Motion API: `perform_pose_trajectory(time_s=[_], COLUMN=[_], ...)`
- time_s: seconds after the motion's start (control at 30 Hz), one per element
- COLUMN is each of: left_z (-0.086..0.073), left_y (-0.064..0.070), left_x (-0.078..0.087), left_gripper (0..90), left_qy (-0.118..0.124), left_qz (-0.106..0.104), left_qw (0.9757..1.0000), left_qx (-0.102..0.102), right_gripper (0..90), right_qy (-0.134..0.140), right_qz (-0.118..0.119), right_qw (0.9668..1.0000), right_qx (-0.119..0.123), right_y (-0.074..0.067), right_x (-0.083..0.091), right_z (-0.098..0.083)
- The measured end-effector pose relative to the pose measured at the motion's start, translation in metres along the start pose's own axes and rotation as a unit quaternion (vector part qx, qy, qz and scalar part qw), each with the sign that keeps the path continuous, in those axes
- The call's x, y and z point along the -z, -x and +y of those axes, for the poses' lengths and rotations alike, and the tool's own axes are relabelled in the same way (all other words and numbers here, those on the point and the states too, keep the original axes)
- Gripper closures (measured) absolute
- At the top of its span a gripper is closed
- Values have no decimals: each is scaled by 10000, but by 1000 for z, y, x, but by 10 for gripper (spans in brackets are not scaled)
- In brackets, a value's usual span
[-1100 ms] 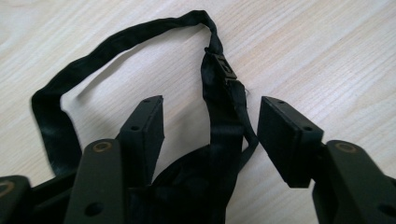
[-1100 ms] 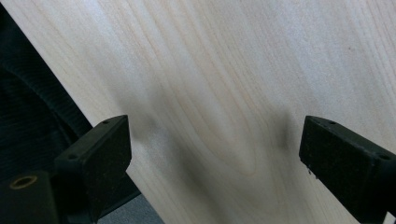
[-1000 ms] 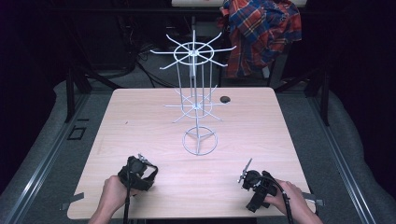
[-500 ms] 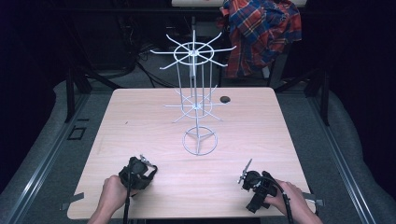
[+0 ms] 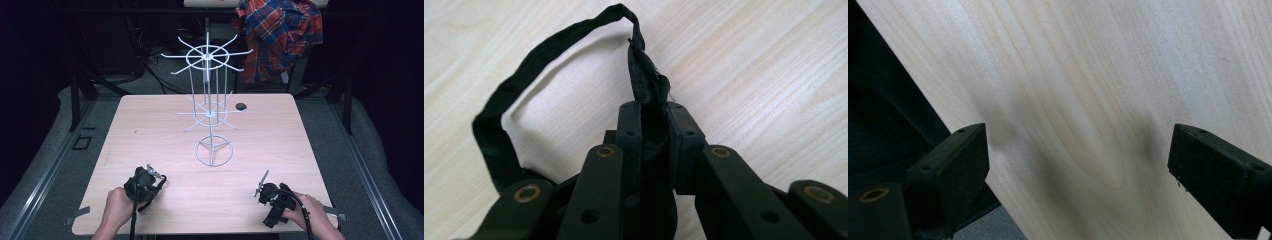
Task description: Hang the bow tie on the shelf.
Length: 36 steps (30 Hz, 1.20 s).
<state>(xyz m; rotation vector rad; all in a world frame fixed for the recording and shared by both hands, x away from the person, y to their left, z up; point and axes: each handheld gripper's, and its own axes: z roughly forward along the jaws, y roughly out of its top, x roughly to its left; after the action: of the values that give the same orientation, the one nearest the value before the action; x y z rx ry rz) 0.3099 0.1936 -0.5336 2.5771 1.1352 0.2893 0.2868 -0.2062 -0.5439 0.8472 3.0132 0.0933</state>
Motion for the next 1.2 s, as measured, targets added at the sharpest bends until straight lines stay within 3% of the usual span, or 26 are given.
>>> perform_pose_trajectory(time_s=[0.23, 0.37, 0.63, 0.73, 0.8, 0.83, 0.9, 1.07, 1.2], left_z=[-4, -9, -10, -11, -10, -10, -8, -8, -6], left_y=[-6, -12, -13, -12, -11, -11, -10, -6, -3], left_x=[13, 26, 30, 36, 43, 43, 47, 52, 59], left_gripper=[812, 819, 821, 823, 825, 826, 827, 827, 828], left_qy=[312, 632, 763, 945, 1246, 1246, 1452, 1602, 1834], left_qz=[168, 290, 356, 375, 397, 397, 483, 497, 438], left_qw=[9993, 9971, 9960, 9943, 9907, 9907, 9875, 9851, 9814], left_qx=[152, 298, 308, 328, 383, 383, 379, 366, 366], right_gripper=[91, 91, 91, 91, 91, 91, 91, 91, 91], right_qy=[-39, -9, -17, 10, 0, 0, -30, 17, -66], right_qz=[10, 1, 2, -20, 5, 5, 6, 10, 11], right_qw=[10000, 10000, 10000, 10000, 10000, 10000, 10000, 10000, 10000], right_qx=[12, 3, -11, 12, -9, -9, -22, -7, 35], right_y=[0, -1, 1, -1, 0, 0, 3, 1, 2], right_x=[-1, 0, -1, 0, -1, -1, -1, -1, 0], right_z=[0, 1, 1, 2, 2, 2, 1, 0, 2])
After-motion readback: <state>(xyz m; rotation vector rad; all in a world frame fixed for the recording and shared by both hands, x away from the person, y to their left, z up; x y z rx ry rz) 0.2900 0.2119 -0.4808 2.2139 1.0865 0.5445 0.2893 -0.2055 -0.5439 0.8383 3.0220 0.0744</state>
